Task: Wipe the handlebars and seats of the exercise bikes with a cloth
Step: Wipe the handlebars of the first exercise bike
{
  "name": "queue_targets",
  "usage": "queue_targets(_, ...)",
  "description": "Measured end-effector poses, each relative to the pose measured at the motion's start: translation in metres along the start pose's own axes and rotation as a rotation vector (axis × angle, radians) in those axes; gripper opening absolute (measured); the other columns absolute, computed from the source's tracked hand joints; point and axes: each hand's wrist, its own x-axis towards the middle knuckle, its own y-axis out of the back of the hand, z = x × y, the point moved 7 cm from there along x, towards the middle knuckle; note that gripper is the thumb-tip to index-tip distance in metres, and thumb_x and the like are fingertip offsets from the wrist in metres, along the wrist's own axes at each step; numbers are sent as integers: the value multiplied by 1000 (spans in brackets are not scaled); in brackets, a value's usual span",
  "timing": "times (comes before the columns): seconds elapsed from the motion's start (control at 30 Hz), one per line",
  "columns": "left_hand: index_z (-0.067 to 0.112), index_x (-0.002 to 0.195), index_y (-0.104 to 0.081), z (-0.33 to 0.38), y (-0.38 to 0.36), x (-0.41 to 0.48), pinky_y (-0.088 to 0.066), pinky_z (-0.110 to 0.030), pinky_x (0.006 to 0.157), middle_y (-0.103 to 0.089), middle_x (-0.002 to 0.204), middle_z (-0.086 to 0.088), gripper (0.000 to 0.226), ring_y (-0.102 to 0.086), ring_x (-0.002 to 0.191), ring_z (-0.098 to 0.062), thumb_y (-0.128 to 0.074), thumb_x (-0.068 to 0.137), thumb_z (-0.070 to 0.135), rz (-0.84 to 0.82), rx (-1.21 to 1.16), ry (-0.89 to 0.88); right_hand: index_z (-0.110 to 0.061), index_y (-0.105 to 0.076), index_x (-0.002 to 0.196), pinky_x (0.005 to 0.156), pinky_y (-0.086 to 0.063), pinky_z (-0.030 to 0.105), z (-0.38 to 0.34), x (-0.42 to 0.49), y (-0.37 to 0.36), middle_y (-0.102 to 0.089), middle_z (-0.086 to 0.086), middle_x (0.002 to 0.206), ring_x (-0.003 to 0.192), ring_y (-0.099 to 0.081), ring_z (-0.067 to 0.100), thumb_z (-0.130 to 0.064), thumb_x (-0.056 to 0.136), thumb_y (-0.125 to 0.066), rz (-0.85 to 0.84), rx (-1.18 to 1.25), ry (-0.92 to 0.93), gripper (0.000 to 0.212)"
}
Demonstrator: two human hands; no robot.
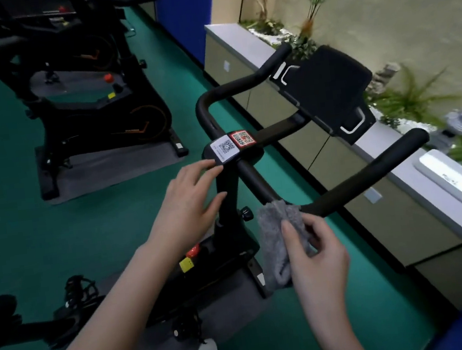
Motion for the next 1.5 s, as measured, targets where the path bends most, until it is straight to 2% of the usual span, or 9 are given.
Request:
queue_targets(0.4, 15, 136, -46, -11, -21, 75, -29, -38, 103, -43, 142, -5, 47, -36, 132, -24, -57, 91, 26, -36, 32, -135, -14, -66, 96, 83, -49, 39, -39, 108, -67, -67, 0, 91, 87, -61, 18, -22, 88, -62, 39, -345, 131, 12)
queue_targets(0.63, 11, 128, -56, -22, -30, 89, -35, -42, 100, -50, 135, -6, 41, -43, 126, -26, -61, 88, 19, -63, -121, -209, -13, -62, 114, 78, -32, 27, -29, 102, -102, -63, 4, 104, 97, -51, 22, -28, 90, -58, 27, -652, 128, 28)
queue_targets(0.83, 3, 118, -61, -28, -34, 94, -40, -48, 99, -54, 129, -11, 36, -47, 120, -30, -67, 85, 16, -17, -239, -274, -11, -61, 121, 81, -30, 24, -29, 98, -106, -61, 2, 111, 104, -49, 20, -19, 90, -57, -12, -734, 87, 32)
queue_targets(0.93, 4, 116, -62, -32, -36, 95, -40, -47, 99, -55, 128, -10, 35, -48, 118, -29, -69, 84, 17, -9, -288, -291, -8, -65, 113, 79, -36, 28, -26, 96, -92, -63, 6, 100, 96, -55, 23, -15, 89, -57, -17, -772, 28, 26)
queue_targets(1.07, 5, 116, -63, -36, -38, 95, -40, -45, 100, -54, 129, -8, 35, -48, 117, -27, -69, 83, 16, -2, -345, -291, -10, -66, 78, 59, -33, 26, -21, 95, -61, -61, 3, 68, 69, -57, 20, -14, 82, -63, 1, -748, -84, 6)
queue_targets(1.17, 7, 116, -64, -36, -38, 95, -40, -47, 98, -54, 128, -6, 35, -48, 116, -26, -70, 83, 16, -7, -376, -289, -14, -70, 84, 65, -44, 28, -27, 116, -68, -68, 3, 73, 74, -61, 18, -16, 82, -66, 49, -629, -97, 5)
queue_targets(1.3, 8, 115, -64, -38, -36, 98, -41, -48, 95, -55, 127, -6, 35, -49, 115, -26, -72, 81, 15, -11, -397, -312, -13, -71, 95, 75, -51, 34, -15, 133, -95, -71, 5, 86, 87, -63, 21, -19, 85, -63, -64, -589, -195, 14)
queue_targets(1.43, 8, 116, -63, -39, -38, 98, -40, -47, 96, -54, 128, -6, 35, -47, 117, -26, -71, 82, 16, -24, -407, -302, -15, -62, 71, 57, -37, 27, -6, 120, -72, -63, 3, 68, 68, -57, 17, -18, 84, -64, -70, -652, -232, 14)
queue_targets(1.5, 8, 117, -63, -40, -39, 98, -39, -46, 97, -53, 129, -6, 35, -47, 117, -26, -70, 83, 16, -27, -410, -298, -12, -64, 73, 60, -39, 30, -7, 116, -61, -63, 5, 70, 70, -58, 17, -19, 83, -67, -64, -682, -236, 13)
